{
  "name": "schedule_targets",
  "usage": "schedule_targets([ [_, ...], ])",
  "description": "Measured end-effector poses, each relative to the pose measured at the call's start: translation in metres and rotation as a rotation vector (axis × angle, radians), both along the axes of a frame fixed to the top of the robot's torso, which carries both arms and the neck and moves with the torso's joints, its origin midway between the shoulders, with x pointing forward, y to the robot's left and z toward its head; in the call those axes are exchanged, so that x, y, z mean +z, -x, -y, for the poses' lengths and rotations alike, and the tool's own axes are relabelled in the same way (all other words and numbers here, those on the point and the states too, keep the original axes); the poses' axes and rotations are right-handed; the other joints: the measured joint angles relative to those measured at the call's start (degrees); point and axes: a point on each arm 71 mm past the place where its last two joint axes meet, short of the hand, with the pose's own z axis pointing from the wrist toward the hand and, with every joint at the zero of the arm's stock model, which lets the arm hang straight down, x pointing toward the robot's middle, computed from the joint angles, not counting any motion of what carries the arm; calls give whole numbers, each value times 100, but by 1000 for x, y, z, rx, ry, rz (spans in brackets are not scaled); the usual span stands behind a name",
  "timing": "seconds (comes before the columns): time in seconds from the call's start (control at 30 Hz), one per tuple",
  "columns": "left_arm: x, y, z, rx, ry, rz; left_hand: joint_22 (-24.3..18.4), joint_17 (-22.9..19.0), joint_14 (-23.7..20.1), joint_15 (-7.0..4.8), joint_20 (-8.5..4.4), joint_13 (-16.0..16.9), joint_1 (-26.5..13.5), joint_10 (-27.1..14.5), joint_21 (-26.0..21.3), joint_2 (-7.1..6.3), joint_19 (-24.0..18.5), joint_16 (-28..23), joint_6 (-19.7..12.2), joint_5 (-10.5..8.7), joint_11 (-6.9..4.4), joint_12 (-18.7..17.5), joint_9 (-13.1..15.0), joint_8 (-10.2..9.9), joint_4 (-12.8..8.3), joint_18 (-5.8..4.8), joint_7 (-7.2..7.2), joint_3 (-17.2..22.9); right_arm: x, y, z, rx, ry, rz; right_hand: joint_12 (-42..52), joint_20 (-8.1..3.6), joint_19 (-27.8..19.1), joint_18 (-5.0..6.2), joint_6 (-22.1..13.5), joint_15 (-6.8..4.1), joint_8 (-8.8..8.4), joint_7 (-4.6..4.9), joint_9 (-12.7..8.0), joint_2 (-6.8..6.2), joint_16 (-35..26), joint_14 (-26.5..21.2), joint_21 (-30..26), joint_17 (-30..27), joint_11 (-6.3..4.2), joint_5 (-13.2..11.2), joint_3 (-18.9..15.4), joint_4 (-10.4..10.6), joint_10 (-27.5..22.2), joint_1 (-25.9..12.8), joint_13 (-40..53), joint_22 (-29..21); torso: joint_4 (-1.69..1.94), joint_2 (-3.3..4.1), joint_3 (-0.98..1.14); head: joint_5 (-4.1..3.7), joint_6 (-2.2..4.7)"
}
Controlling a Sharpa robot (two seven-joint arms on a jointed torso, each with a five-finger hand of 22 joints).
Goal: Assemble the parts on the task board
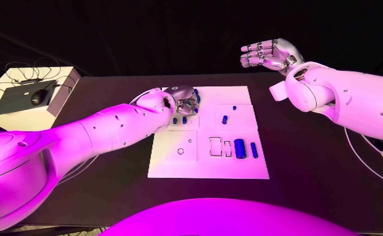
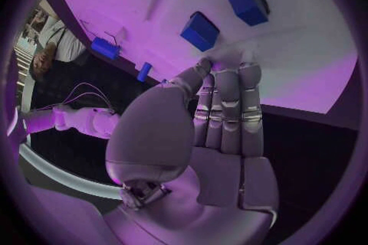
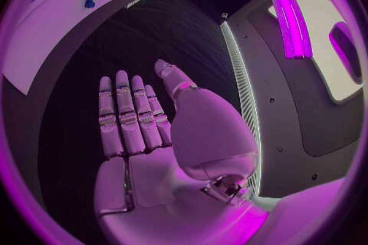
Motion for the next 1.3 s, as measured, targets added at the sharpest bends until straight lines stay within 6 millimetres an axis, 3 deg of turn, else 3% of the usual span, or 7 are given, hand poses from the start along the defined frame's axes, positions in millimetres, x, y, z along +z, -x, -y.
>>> schedule_targets([
  [0.17,0,1,2,-5,8,-7,0,-6,1,1,0,0,-19,-33,0,-20,0,0,-135,0,33,-21,-5,0,0,-5,46,0,0,0,0,0,0,0,0,0,0,0,0,0,0,0,0,0,0,0,0,0,0,0,0,0,0,0,0,0,-2,1,0,0,0],
  [0.4,1,2,4,-9,21,-14,0,-23,40,41,31,0,-116,-222,0,-117,-32,0,-520,0,111,-21,-13,-21,0,-40,-57,0,0,0,0,0,0,0,0,0,0,0,0,0,0,0,0,0,0,0,0,0,0,0,41,-6,0,0,0,0,-2,2,0,-4,0],
  [0.57,1,3,5,-13,28,-17,-1,-23,40,42,31,0,-115,-239,0,-116,-32,0,-516,0,127,-21,-13,-21,0,-34,-52,0,-1,0,0,1,0,-1,0,0,0,0,0,0,0,0,0,0,0,0,0,0,0,0,41,-6,0,0,0,0,-2,2,1,-2,0],
  [0.83,2,3,6,-15,32,-20,-1,-23,40,42,32,0,-115,-242,0,-116,-33,0,-312,0,130,-21,-12,-21,15,17,89,81,-1,0,-1,1,0,-2,0,0,0,0,0,0,0,0,0,0,0,0,0,0,0,0,41,-5,0,0,0,0,-4,2,3,-1,0],
  [1.3,0,3,7,-14,22,-34,-2,-22,40,42,32,0,-76,-163,61,-77,-33,0,-149,0,80,-21,-11,-21,-49,34,108,176,-1,0,-1,1,0,-2,0,0,0,0,0,0,0,0,0,0,0,0,0,0,0,0,41,-5,0,0,0,0,-5,2,1,-15,0],
])
